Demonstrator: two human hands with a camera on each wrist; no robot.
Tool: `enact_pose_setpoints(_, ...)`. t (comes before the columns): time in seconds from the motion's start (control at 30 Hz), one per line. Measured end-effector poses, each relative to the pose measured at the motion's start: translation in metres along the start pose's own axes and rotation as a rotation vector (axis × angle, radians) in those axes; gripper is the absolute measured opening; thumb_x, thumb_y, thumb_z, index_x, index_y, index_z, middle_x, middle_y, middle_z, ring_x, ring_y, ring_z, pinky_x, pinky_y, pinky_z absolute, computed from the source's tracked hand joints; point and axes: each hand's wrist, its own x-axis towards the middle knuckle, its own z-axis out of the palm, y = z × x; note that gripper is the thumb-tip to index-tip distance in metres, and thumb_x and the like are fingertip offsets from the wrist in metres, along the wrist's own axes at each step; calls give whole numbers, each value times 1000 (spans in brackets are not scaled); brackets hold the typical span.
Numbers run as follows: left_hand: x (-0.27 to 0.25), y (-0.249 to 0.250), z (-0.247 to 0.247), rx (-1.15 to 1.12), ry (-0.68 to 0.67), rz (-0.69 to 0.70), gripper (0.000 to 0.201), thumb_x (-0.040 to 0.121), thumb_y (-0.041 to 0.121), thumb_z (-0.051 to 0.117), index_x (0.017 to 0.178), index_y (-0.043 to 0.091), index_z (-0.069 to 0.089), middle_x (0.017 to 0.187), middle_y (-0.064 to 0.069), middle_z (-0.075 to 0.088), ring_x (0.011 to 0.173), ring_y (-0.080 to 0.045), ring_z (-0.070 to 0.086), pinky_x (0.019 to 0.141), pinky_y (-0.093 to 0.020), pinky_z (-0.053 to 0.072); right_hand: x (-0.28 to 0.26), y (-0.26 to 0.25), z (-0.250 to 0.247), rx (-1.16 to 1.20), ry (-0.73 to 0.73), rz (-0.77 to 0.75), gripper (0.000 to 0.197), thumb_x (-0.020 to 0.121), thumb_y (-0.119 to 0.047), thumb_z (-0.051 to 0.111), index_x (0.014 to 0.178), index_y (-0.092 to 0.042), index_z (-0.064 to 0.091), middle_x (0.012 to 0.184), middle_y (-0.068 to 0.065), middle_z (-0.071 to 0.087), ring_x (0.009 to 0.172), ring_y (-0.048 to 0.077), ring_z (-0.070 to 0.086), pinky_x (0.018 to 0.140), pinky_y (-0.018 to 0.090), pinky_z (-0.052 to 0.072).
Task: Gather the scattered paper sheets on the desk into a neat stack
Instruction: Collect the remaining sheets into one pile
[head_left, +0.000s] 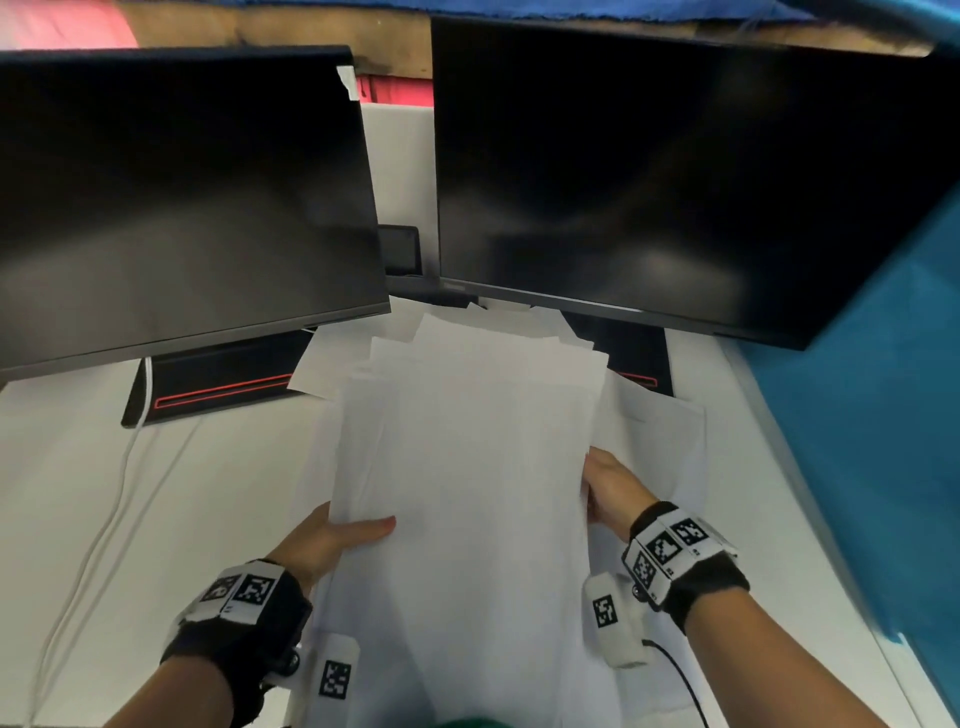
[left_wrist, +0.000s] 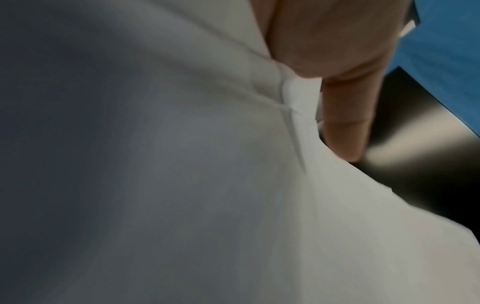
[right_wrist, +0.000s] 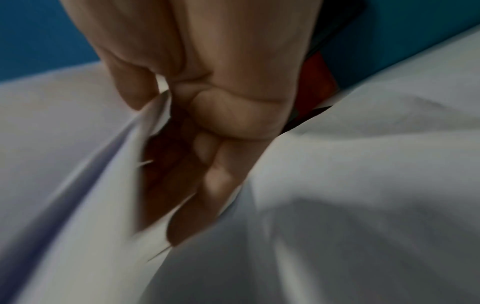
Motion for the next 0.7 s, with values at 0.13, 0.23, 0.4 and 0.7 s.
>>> enact_pose_setpoints(0.13, 7, -10, 1, 95, 160, 108, 39, 65, 18, 82, 98, 6, 66, 70, 0, 73, 81, -30, 67, 63, -32, 51, -6, 14, 16, 254, -32, 50, 55, 86, -61, 40, 129, -28, 48, 121, -11, 57, 118, 17, 54, 91, 28, 42)
enact_pose_setpoints(0.23, 7, -13, -4, 88, 246, 158, 23, 78, 7, 70, 101, 8, 65, 75, -5, 73, 80, -33, 67, 67, -37, 52, -13, 29, 23, 88, -16, -42, 43, 80, -31, 68, 121, -24, 54, 120, -3, 64, 108, 15, 61, 91, 30, 49)
enact_pose_setpoints(0.4, 12, -2, -14, -139, 126, -11, 32, 65, 16, 77, 94, 6, 69, 81, -14, 74, 77, -34, 66, 70, -39, 53, -4, 31, 37, 145, 93, -124, 29, 86, -3, 58, 106, -25, 60, 112, 2, 66, 103, 18, 63, 98, 36, 46)
enact_pose_setpoints(0.7, 31, -18, -51, 20, 260, -77, 9, 85, 7, 61, 80, 0, 63, 67, -17, 64, 66, -31, 58, 70, -41, 48, 10, 42, 16, 22, 289, -62, 22, 84, -19, 65, 103, -25, 55, 105, 11, 60, 90, 20, 58, 83, 32, 50)
